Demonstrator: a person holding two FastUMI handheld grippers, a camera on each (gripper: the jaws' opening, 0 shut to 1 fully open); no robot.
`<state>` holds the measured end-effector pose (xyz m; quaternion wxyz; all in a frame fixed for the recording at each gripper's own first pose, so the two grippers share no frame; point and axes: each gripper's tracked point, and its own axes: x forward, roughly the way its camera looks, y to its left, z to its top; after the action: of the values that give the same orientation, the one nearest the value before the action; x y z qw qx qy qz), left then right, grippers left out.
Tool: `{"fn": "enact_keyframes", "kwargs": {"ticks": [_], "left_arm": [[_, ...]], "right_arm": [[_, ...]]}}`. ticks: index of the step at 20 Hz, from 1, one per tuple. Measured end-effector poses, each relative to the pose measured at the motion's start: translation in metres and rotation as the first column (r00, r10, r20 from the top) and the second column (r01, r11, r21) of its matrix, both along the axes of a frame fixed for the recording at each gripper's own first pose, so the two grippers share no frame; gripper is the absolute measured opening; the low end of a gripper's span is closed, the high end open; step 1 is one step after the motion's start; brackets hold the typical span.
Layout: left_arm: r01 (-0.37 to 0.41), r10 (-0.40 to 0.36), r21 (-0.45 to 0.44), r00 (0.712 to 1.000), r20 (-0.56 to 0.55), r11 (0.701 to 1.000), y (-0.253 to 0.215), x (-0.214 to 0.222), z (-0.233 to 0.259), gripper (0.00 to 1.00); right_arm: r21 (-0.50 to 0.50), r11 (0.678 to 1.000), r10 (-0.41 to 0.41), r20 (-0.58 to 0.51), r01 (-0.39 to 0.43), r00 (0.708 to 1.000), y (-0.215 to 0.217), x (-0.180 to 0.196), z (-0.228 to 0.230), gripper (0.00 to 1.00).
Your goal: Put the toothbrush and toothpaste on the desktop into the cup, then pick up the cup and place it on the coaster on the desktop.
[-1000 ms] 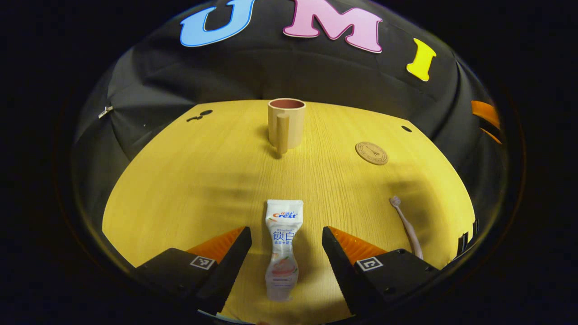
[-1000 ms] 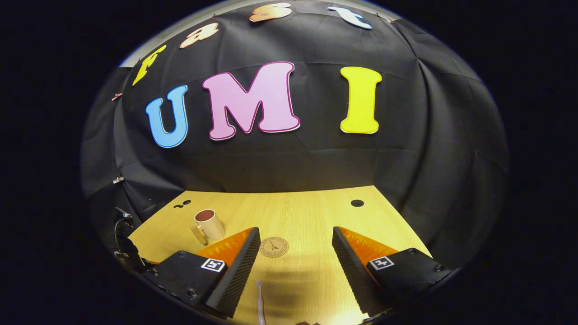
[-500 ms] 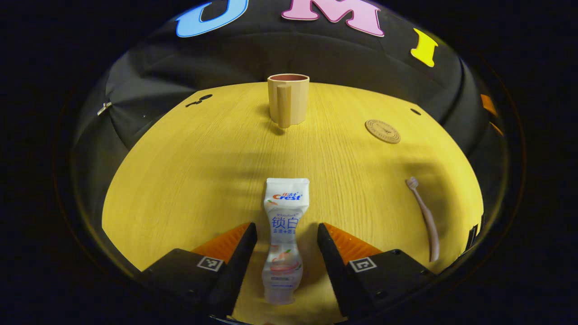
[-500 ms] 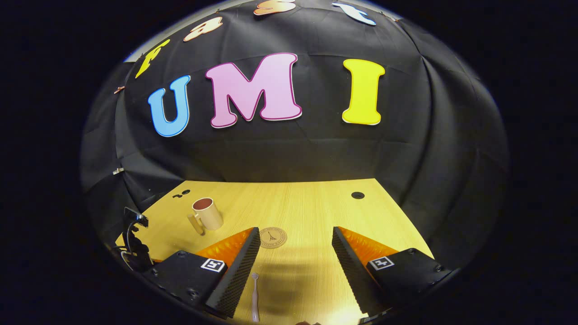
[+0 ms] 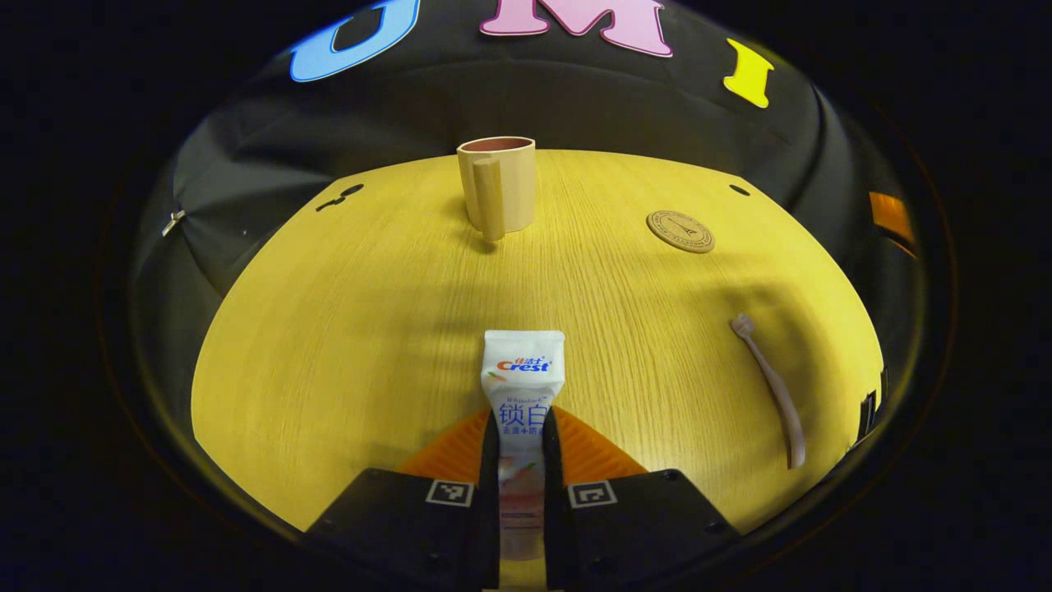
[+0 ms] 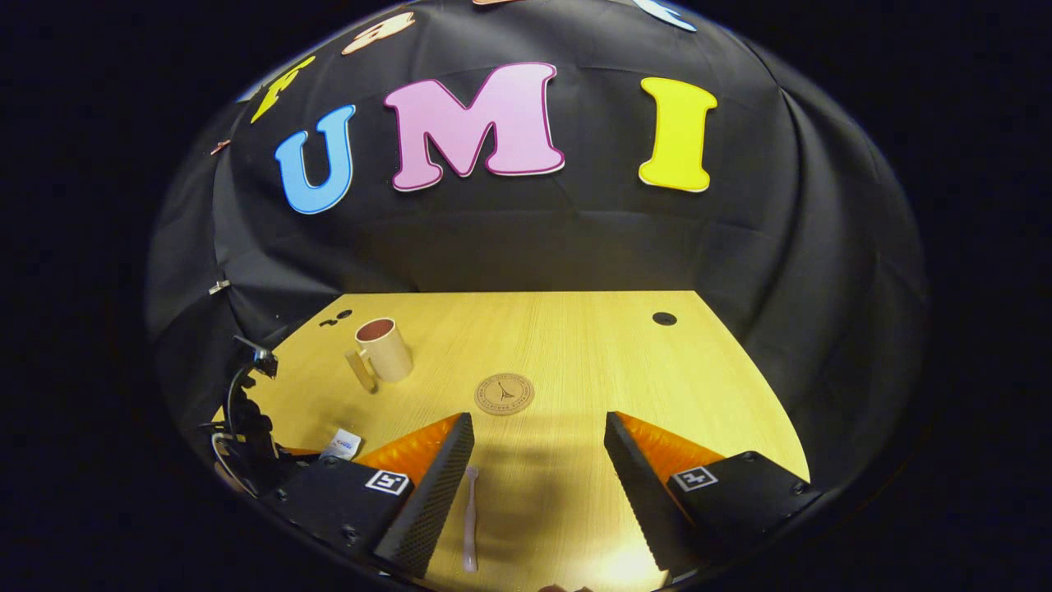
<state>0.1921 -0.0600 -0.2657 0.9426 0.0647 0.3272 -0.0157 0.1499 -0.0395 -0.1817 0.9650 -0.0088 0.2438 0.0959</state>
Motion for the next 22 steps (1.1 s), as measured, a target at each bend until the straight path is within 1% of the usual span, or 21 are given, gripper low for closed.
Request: {"fn": "enact_keyframes", "kwargs": {"ticks": [3,4,5,8,10,11,12,14,16,22], "left_arm": [[0.016,-0.016,-0.046,1.000,0.005,0.999,-0.002,-0.004,0.004,0.22],[0.016,-0.015,-0.049,1.000,0.015,0.999,0.000,-0.005,0.007,0.17],[0.017,-0.016,-0.047,1.000,0.023,0.999,0.001,-0.008,0.009,0.21],[0.035,-0.032,-0.060,0.998,0.049,0.998,0.001,-0.019,0.025,0.21],[0.042,-0.037,-0.075,0.997,0.067,0.996,0.002,-0.028,0.038,0.21],[0.044,-0.039,-0.074,0.996,0.075,0.996,0.003,-0.032,0.044,0.21],[0.045,-0.041,-0.051,0.996,0.084,0.998,0.007,-0.037,0.049,0.21],[0.062,-0.060,-0.015,0.993,0.097,0.998,0.010,-0.048,0.058,0.21],[0.069,-0.068,-0.010,0.993,0.101,0.998,0.011,-0.057,0.063,0.21],[0.062,-0.057,-0.056,0.995,0.079,0.997,0.018,-0.078,0.062,0.20]], "right_arm": [[0.003,1.000,0.011,-0.067,-0.011,0.998,0.007,-0.008,-0.019,0.99],[0.000,1.000,0.014,-0.086,-0.014,0.996,0.011,-0.010,-0.024,0.99],[-0.004,1.000,0.019,-0.100,-0.020,0.995,0.014,-0.013,-0.030,0.99],[-0.016,0.999,0.041,-0.133,-0.043,0.990,0.027,-0.019,-0.045,0.99],[-0.015,0.998,0.054,-0.177,-0.057,0.983,0.036,-0.026,-0.059,0.99],[-0.010,0.998,0.060,-0.202,-0.063,0.978,0.041,-0.029,-0.067,0.98],[-0.010,0.998,0.060,-0.225,-0.063,0.972,0.043,-0.032,-0.075,0.99],[-0.029,0.998,0.052,-0.259,-0.062,0.965,0.047,-0.037,-0.091,0.99],[-0.056,0.997,0.031,-0.294,-0.050,0.955,0.046,-0.045,-0.105,0.99],[-0.115,0.993,-0.032,-0.423,-0.018,0.906,0.041,-0.071,-0.152,0.99]]}}
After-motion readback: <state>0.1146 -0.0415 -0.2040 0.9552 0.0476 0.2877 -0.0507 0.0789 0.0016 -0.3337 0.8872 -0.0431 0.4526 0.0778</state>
